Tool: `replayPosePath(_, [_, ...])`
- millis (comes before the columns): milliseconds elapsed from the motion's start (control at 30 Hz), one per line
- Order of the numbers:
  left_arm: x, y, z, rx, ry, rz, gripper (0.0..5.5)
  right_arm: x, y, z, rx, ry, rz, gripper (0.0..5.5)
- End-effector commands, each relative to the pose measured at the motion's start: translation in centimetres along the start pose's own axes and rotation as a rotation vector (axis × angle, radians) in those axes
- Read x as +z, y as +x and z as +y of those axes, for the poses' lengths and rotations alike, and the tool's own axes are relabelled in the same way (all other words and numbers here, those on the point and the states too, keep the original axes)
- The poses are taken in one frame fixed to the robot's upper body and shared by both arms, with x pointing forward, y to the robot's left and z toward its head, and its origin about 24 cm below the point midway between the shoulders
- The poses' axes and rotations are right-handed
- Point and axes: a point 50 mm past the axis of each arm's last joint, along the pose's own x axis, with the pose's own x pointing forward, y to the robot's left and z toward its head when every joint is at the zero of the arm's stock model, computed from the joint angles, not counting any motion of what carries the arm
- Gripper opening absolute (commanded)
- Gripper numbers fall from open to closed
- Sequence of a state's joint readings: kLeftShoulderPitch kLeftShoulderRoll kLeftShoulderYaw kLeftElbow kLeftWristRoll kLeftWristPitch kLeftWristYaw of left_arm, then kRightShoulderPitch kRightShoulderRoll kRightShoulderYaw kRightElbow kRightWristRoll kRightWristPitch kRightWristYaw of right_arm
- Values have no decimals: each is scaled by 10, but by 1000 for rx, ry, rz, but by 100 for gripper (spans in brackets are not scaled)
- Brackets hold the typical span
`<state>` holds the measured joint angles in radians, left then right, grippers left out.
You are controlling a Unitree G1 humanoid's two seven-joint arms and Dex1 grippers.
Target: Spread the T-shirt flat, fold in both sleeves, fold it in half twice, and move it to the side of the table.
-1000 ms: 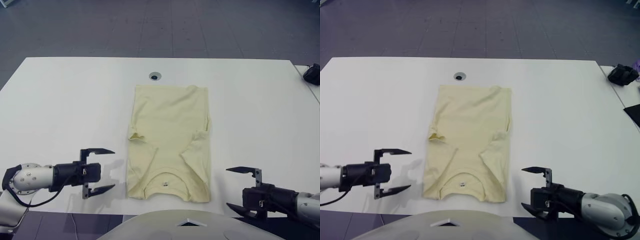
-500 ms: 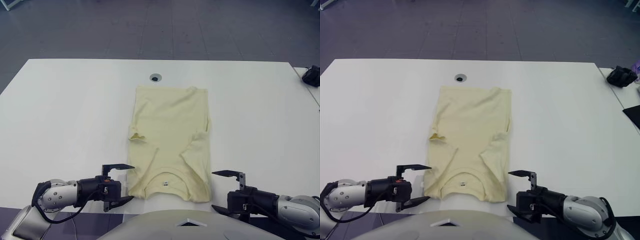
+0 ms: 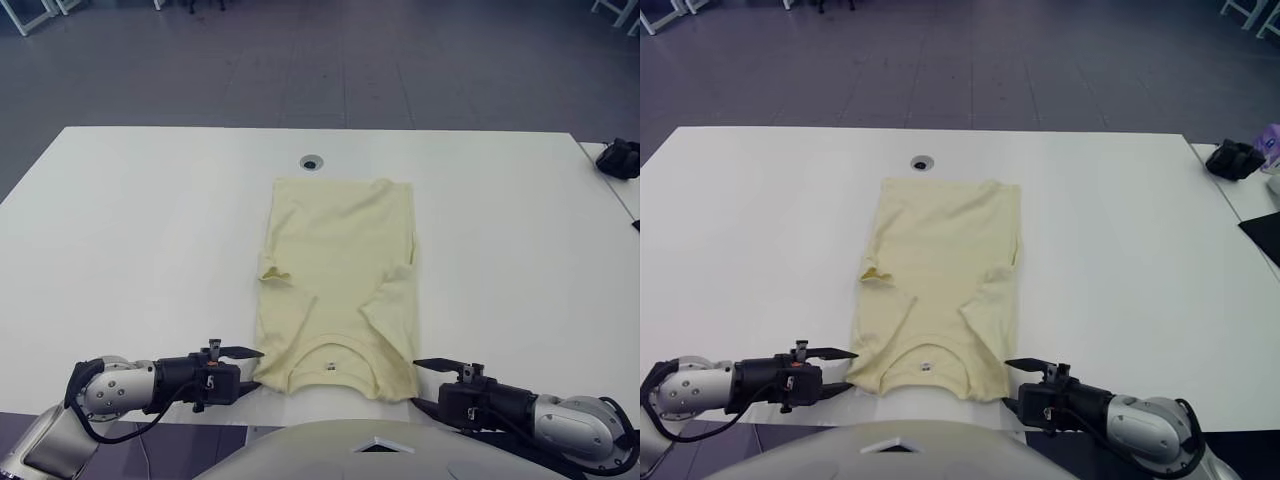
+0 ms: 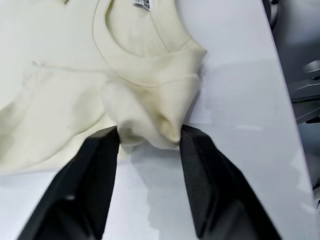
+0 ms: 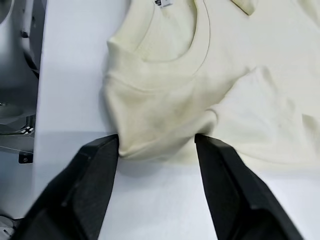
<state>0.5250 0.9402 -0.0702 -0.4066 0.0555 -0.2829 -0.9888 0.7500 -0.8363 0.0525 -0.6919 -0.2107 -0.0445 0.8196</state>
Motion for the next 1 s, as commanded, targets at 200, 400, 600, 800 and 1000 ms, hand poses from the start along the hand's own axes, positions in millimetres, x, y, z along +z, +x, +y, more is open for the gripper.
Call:
replayPosePath(200, [-5,6,1,-27,6,36,40,-1,3,-9,-6,-27,5,116])
replayPosePath(400, [-7,12,0,-71,29,42,1,-3,0,-15,4,-14,4,22])
replayPosePath(600, [-4,9,-5,-199,-71,45,1,2,-11,-22,148,115,-26,0])
replayPosePath(800, [9,3,-12,-357,-248,20,1,9,-17,-24,285,236,-60,0])
replayPosePath(1000, [10,-2,-18,-474,-475,-26,1,9,-26,-19,440,342,-31,0])
